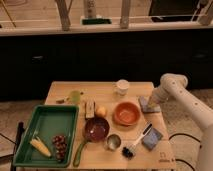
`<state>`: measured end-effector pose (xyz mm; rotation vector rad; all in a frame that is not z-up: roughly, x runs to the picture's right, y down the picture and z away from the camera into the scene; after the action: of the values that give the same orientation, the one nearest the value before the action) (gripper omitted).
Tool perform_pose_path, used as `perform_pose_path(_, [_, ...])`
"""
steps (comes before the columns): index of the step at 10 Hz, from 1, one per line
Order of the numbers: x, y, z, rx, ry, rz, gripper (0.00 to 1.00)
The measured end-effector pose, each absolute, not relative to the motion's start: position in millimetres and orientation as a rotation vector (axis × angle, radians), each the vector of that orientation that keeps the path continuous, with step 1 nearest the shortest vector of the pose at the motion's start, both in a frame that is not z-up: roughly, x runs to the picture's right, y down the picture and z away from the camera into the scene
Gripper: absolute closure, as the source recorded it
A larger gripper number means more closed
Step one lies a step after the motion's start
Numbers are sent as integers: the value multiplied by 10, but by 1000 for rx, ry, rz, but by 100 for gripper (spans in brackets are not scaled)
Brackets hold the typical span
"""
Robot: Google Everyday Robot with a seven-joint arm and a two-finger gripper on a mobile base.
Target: Wipe purple bowl with towel
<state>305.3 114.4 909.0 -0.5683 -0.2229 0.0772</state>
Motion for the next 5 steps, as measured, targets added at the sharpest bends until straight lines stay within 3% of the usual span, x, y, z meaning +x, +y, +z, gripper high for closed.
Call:
perform_pose_path(4, [3067, 1120, 9029, -570, -222, 73, 26])
perform_pose_path(5, [3061, 1122, 9031, -573, -222, 69, 21])
